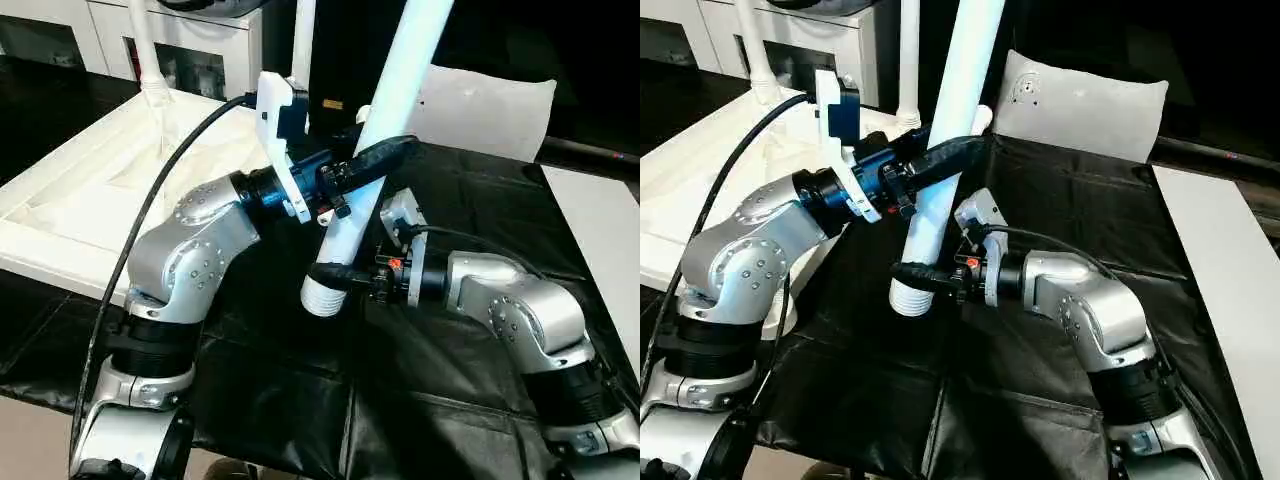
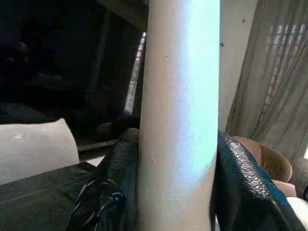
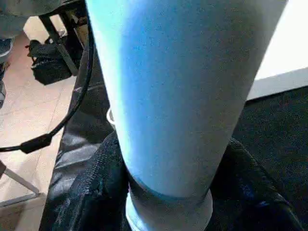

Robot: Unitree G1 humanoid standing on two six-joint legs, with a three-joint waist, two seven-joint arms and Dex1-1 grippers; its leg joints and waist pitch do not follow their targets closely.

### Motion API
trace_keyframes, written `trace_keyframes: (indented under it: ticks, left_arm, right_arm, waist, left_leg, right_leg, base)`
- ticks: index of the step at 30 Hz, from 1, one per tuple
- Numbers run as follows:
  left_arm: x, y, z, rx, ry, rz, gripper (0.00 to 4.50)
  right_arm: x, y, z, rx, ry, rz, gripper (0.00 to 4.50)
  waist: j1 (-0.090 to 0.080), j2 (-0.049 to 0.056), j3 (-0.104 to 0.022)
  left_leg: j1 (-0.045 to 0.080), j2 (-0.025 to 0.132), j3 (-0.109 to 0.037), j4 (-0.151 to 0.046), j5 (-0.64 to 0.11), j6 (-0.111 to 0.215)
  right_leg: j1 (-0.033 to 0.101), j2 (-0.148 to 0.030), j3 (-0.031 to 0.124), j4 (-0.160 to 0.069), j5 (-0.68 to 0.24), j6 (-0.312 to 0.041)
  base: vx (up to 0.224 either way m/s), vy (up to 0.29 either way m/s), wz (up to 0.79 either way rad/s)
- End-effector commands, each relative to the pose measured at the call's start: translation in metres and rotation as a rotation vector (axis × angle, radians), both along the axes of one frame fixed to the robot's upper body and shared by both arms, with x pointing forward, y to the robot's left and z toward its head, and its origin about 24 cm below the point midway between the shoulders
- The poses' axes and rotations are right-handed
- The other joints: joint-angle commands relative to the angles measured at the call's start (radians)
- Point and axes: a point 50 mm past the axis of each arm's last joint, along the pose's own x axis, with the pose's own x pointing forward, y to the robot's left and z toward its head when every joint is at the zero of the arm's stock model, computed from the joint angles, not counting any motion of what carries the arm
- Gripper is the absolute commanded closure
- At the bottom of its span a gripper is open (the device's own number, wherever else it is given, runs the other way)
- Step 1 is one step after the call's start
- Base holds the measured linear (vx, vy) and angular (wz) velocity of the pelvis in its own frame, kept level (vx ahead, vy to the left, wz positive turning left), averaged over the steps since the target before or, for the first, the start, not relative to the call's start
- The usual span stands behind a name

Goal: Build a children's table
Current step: Pick table leg

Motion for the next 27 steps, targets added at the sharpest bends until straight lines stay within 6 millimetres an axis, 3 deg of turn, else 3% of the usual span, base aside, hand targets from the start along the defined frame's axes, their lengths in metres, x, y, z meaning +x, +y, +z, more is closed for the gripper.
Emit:
trace_keyframes:
  ticks: [1, 9, 13, 17, 18, 23, 27]
  left_arm:
    - [-0.010, -0.006, 0.013, -0.053, -0.033, -0.070, 2.20]
    - [-0.025, -0.018, 0.021, -0.106, -0.010, -0.208, 1.50]
    - [-0.019, -0.020, 0.024, -0.159, 0.013, -0.149, 1.15]
    - [-0.010, -0.010, 0.036, -0.324, 0.036, -0.096, 0.79]
    - [-0.008, -0.002, 0.047, -0.416, 0.013, -0.086, 0.79]
    - [-0.006, 0.006, 0.055, -0.490, 0.026, -0.086, 0.39]
    - [0.006, 0.025, 0.058, -0.557, 0.012, 0.081, 0.06]
  right_arm:
    - [0.000, -0.004, 0.000, 0.000, -0.003, -0.020, 2.58]
    - [0.001, -0.002, -0.003, -0.009, -0.021, -0.036, 2.58]
    - [0.004, -0.002, -0.004, -0.004, -0.033, -0.063, 2.58]
    - [0.009, -0.002, -0.002, 0.023, -0.051, -0.111, 2.58]
    - [0.011, -0.002, -0.002, 0.040, -0.054, -0.136, 2.58]
    - [0.013, -0.001, -0.003, 0.058, -0.064, -0.167, 2.58]
    - [0.020, -0.001, -0.001, 0.079, -0.113, -0.258, 2.58]
  waist:
    - [-0.002, 0.011, -0.067]
    - [-0.001, 0.009, -0.067]
    - [-0.002, 0.007, -0.065]
    - [0.000, 0.003, -0.066]
    - [0.000, 0.000, -0.068]
    - [-0.003, 0.001, -0.067]
    - [-0.003, 0.014, -0.067]
  left_leg:
    - [0.022, 0.065, -0.020, -0.080, -0.150, -0.027]
    - [0.021, 0.063, -0.018, -0.078, -0.149, -0.026]
    - [0.021, 0.064, -0.018, -0.078, -0.159, -0.024]
    - [0.020, 0.061, -0.017, -0.076, -0.159, -0.025]
    - [0.019, 0.061, -0.018, -0.076, -0.150, -0.023]
    - [0.017, 0.060, -0.018, -0.077, -0.139, -0.019]
    - [0.021, 0.063, -0.020, -0.080, -0.154, -0.027]
  right_leg:
    - [0.041, -0.115, 0.055, -0.080, -0.212, -0.157]
    - [0.040, -0.114, 0.055, -0.079, -0.212, -0.163]
    - [0.040, -0.114, 0.055, -0.085, -0.239, -0.157]
    - [0.041, -0.117, 0.055, -0.089, -0.258, -0.154]
    - [0.043, -0.115, 0.053, -0.086, -0.246, -0.153]
    - [0.043, -0.113, 0.053, -0.082, -0.220, -0.152]
    - [0.041, -0.112, 0.053, -0.083, -0.216, -0.147]
  base:
    - [0.000, 0.000, 0.00]
    - [0.000, 0.000, 0.00]
    - [0.000, 0.000, 0.00]
    - [0.000, 0.000, 0.00]
    - [0.000, 0.000, 0.00]
    - [0.000, 0.000, 0.00]
    - [0.000, 0.000, 0.00]
